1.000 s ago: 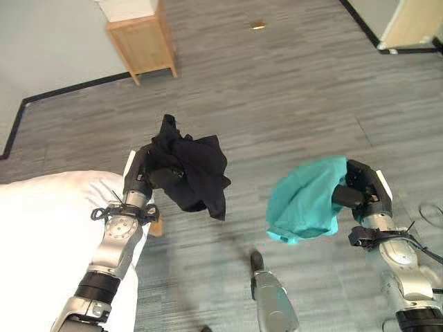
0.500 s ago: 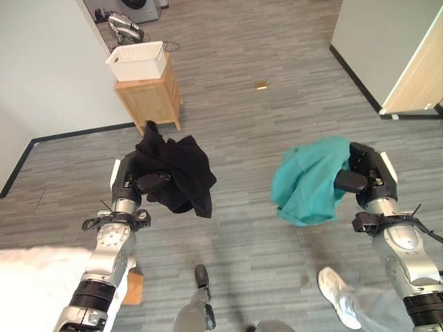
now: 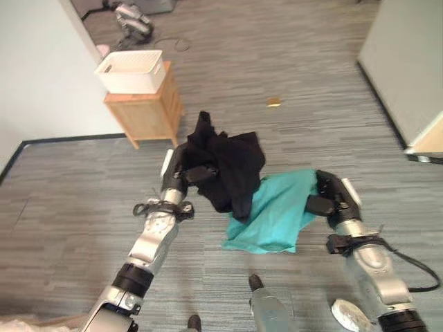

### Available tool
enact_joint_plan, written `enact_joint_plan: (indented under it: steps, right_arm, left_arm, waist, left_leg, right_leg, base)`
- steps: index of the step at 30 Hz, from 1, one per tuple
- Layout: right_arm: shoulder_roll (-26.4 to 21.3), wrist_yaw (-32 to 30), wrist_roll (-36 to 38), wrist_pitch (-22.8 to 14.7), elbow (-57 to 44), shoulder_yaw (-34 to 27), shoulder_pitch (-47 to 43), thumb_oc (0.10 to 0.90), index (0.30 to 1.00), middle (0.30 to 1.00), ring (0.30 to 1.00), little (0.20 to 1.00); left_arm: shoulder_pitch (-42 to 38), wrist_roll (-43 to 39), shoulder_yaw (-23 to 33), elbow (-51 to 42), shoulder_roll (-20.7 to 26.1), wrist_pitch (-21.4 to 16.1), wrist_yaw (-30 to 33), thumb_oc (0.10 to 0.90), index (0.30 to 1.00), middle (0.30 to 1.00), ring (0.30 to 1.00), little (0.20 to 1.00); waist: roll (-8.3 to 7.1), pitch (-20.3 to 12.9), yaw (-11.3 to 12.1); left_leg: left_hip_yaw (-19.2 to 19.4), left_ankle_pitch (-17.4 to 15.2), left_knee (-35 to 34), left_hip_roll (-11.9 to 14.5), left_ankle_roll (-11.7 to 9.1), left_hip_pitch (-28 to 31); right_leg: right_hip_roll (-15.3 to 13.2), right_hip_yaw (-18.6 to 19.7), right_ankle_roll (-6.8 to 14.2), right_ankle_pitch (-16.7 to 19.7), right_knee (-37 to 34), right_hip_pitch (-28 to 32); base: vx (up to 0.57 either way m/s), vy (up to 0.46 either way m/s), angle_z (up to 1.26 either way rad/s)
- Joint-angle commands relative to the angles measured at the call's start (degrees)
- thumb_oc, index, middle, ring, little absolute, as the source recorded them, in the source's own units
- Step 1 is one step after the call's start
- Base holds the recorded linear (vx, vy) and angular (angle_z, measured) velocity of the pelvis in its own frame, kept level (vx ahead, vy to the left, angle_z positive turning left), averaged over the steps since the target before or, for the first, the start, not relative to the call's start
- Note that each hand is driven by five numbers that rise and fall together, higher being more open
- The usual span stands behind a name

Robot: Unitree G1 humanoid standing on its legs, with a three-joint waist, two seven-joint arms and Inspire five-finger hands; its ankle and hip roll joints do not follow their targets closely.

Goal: Pick up bed clothes into laundry basket.

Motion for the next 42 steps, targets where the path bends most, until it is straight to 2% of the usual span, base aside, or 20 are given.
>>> enact_joint_plan:
  steps: [1,4,5,6,7,8,13,14,17,18,19,20,22,23,26,29,33,38,42]
  right_arm:
    - [-2.15,1.73,3.37,-8.85,-8.51,-6.79,-2.82,0.400,0.300,0.300,0.300,0.300]
    - [-2.95,2.57,3.97,-9.44,-10.14,-11.39,-0.84,0.400,0.300,0.300,0.300,0.300]
    - [-3.19,2.89,4.03,-9.66,-10.27,-12.22,-0.73,0.400,0.300,0.300,0.300,0.300]
    - [-3.23,2.90,4.04,-9.67,-10.27,-12.03,-0.76,0.400,0.300,0.300,0.300,0.300]
    - [-3.92,2.92,3.83,-9.47,-9.72,-13.18,-0.27,0.400,0.300,0.300,0.300,0.300]
    - [8.05,-6.43,4.31,-9.62,-0.32,-13.00,-0.58,0.400,0.300,0.300,0.300,0.300]
    - [6.12,-5.89,4.62,-9.06,0.43,-12.95,-2.26,0.400,0.300,0.300,0.300,0.300]
    - [4.84,-5.63,5.51,-9.34,0.79,-12.15,-3.89,0.400,0.300,0.300,0.300,0.300]
    - [2.35,-5.33,5.63,-8.91,1.39,-10.82,-5.71,0.400,0.300,0.300,0.300,0.300]
    - [0.36,-4.82,5.28,-8.97,1.39,-9.89,-8.05,0.400,0.300,0.300,0.300,0.300]
    - [0.30,-4.82,5.29,-9.01,1.50,-9.81,-8.17,0.400,0.300,0.300,0.300,0.300]
    - [-0.15,-4.63,4.89,-9.16,1.24,-7.88,-10.80,0.400,0.300,0.300,0.300,0.300]
    - [0.56,-4.30,4.13,-9.20,0.29,-5.17,-13.56,0.400,0.300,0.300,0.300,0.300]
    - [0.58,-4.33,4.09,-9.19,0.30,-5.08,-13.63,0.400,0.300,0.300,0.300,0.300]
    - [1.80,-4.13,2.17,-8.61,-1.92,-1.28,-16.21,0.400,0.300,0.300,0.300,0.300]
    - [2.47,-4.06,1.47,-8.18,-2.52,-1.36,-15.29,0.400,0.300,0.300,0.300,0.300]
    - [4.20,-4.48,-0.93,-7.53,-2.65,-4.37,-10.59,0.400,0.300,0.300,0.300,0.300]
    - [10.08,-4.86,-1.31,-8.11,-1.37,-7.89,-1.63,0.400,0.300,0.300,0.300,0.300]
    - [11.58,-4.75,-2.23,-8.23,-1.18,-8.10,0.96,0.400,0.300,0.300,0.300,0.300]
  left_arm:
    - [-4.35,-6.61,5.60,-15.37,3.99,-9.79,-6.34,0.400,0.300,0.300,0.300,0.300]
    - [1.84,-11.48,12.68,-23.48,8.55,-11.20,-7.29,0.400,0.300,0.300,0.300,0.300]
    - [3.99,-12.10,15.57,-24.37,9.56,-11.81,-6.89,0.400,0.300,0.300,0.300,0.300]
    - [4.33,-12.14,15.80,-24.63,9.57,-11.70,-6.91,0.400,0.300,0.300,0.300,0.300]
    - [8.27,-11.54,20.61,-23.62,10.08,-12.62,-4.37,0.400,0.300,0.300,0.300,0.300]
    - [13.25,-1.43,24.63,1.45,9.91,-6.47,3.74,0.400,0.300,0.300,0.300,0.300]
    - [12.84,-0.54,24.94,1.33,10.41,-6.42,3.84,0.400,0.300,0.300,0.300,0.300]
    - [11.26,-0.01,24.77,0.99,11.27,-6.88,5.18,0.400,0.300,0.300,0.300,0.300]
    - [10.11,0.16,24.62,0.96,12.06,-7.21,6.10,0.400,0.300,0.300,0.300,0.300]
    - [10.15,0.44,24.95,1.13,11.99,-7.44,7.14,0.400,0.300,0.300,0.300,0.300]
    - [10.16,0.45,25.01,1.11,11.96,-7.43,7.16,0.400,0.300,0.300,0.300,0.300]
    - [10.85,1.40,25.05,1.68,11.78,-7.25,7.84,0.400,0.300,0.300,0.300,0.300]
    - [12.47,3.05,25.27,2.60,11.30,-6.52,8.57,0.400,0.300,0.300,0.300,0.300]
    - [12.54,3.09,25.35,2.55,11.28,-6.50,8.59,0.400,0.300,0.300,0.300,0.300]
    - [16.19,0.75,25.46,3.04,8.71,-6.11,8.20,0.400,0.300,0.300,0.300,0.300]
    - [17.99,0.59,25.23,2.73,7.27,-5.74,7.51,0.400,0.300,0.300,0.300,0.300]
    - [20.80,0.97,25.66,0.36,4.70,-5.37,6.23,0.400,0.300,0.300,0.300,0.300]
    - [22.41,5.20,24.76,-2.89,3.01,-5.76,5.05,0.400,0.300,0.300,0.300,0.300]
    - [22.10,5.51,24.07,-3.38,2.52,-6.19,4.68,0.400,0.300,0.300,0.300,0.300]
  waist:
    - [-2.31,-4.82,1.23]
    - [-1.64,-5.78,2.41]
    - [-1.47,-6.08,2.84]
    - [-1.45,-6.16,2.58]
    - [-1.25,-6.36,3.48]
    - [-3.06,-7.48,3.60]
    - [-3.38,-8.26,4.33]
    - [-3.87,-8.58,4.92]
    - [-4.63,-8.98,5.73]
    - [-5.25,-9.34,6.92]
    - [-5.24,-9.27,6.75]
    - [-5.68,-9.48,8.24]
    - [-5.92,-9.45,9.74]
    - [-5.94,-9.43,9.60]
    - [-5.83,-9.56,11.31]
    - [-5.69,-9.72,11.18]
    - [-5.26,-10.03,10.24]
    - [-4.29,-9.81,7.92]
    - [-4.02,-9.76,6.96]
  left_leg:
    - [1.61,-4.70,-0.76,-6.13,1.05,1.26]
    - [-0.60,-3.54,-2.54,-6.16,0.83,0.43]
    - [-0.64,-3.52,-2.82,-6.09,0.88,0.47]
    - [-0.75,-3.50,-2.89,-6.07,0.87,0.52]
    - [-1.03,-3.39,-3.37,-5.96,0.99,0.76]
    - [14.08,-2.39,-8.58,-1.44,2.84,2.03]
    - [14.22,-1.46,-10.75,-1.29,2.64,3.16]
    - [13.49,-0.30,-11.36,-1.00,2.40,3.12]
    - [12.52,0.11,-12.01,-1.02,2.37,3.31]
    - [11.32,0.20,-11.87,-1.15,2.38,3.26]
    - [11.19,0.19,-11.83,-1.17,2.39,3.27]
    - [10.12,0.01,-11.29,-1.35,2.46,3.03]
    - [9.29,-0.17,-10.63,-1.49,2.55,2.77]
    - [9.21,-0.21,-10.55,-1.51,2.56,2.75]
    - [8.37,-0.63,-9.84,-1.70,2.64,2.54]
    - [8.73,-0.85,-9.92,-1.70,2.77,2.91]
    - [9.49,-1.13,-10.51,-1.67,3.05,4.01]
    - [10.98,-1.91,-10.65,-1.60,3.18,4.83]
    - [11.89,-2.58,-10.15,-1.55,3.19,4.86]
  right_leg:
    - [-2.12,7.66,6.63,10.59,-20.97,7.08]
    - [-3.12,5.26,6.45,11.37,-24.86,9.50]
    - [-3.24,4.71,6.31,11.29,-25.34,9.86]
    - [-3.27,4.58,6.29,11.34,-25.49,10.00]
    - [-3.15,3.92,5.87,11.12,-25.72,10.80]
    - [-2.29,-7.06,5.99,7.14,-21.02,12.90]
    - [-2.35,-8.10,5.93,6.93,-23.23,14.54]
    - [-2.14,-8.76,5.73,7.19,-23.49,15.08]
    - [-2.25,-9.77,5.59,6.99,-23.79,15.75]
    - [-2.33,-10.82,5.40,6.73,-24.04,16.64]
    - [-2.37,-10.95,5.40,6.71,-24.08,16.74]
    - [-2.59,-11.96,5.21,6.42,-24.30,17.46]
    - [-2.90,-13.05,5.03,6.21,-24.40,18.06]
    - [-2.93,-13.13,5.03,6.19,-24.42,18.13]
    - [-3.20,-13.87,4.60,5.73,-24.39,18.60]
    - [-3.18,-13.70,4.53,5.71,-24.41,18.72]
    - [-3.06,-12.81,4.37,5.65,-24.45,18.85]
    - [-2.87,-11.19,4.24,5.79,-24.88,18.32]
    - [-2.80,-10.19,4.24,5.98,-25.33,17.95]
  base:
    - [0.05,-0.151,0.34]
    - [0.07,-0.139,0.31]
    - [0.06,-0.060,0.53]
    - [0.07,-0.060,0.33]
    - [0.01,-0.041,0.21]
    - [0.01,-0.039,0.11]
    - [-0.04,-0.004,0.10]
    - [-0.03,-0.007,0.02]
    - [-0.07,-0.027,0.23]
    - [-0.03,-0.024,0.22]
    - [-0.03,-0.016,0.35]
    - [-0.02,-0.002,0.52]
    - [-0.02,0.003,0.49]
    - [-0.02,0.018,0.31]
    - [0.00,0.033,0.22]
    - [0.01,0.018,0.06]
    - [0.03,0.020,0.01]
    - [0.03,0.016,-0.13]
    - [0.04,0.011,-0.25]
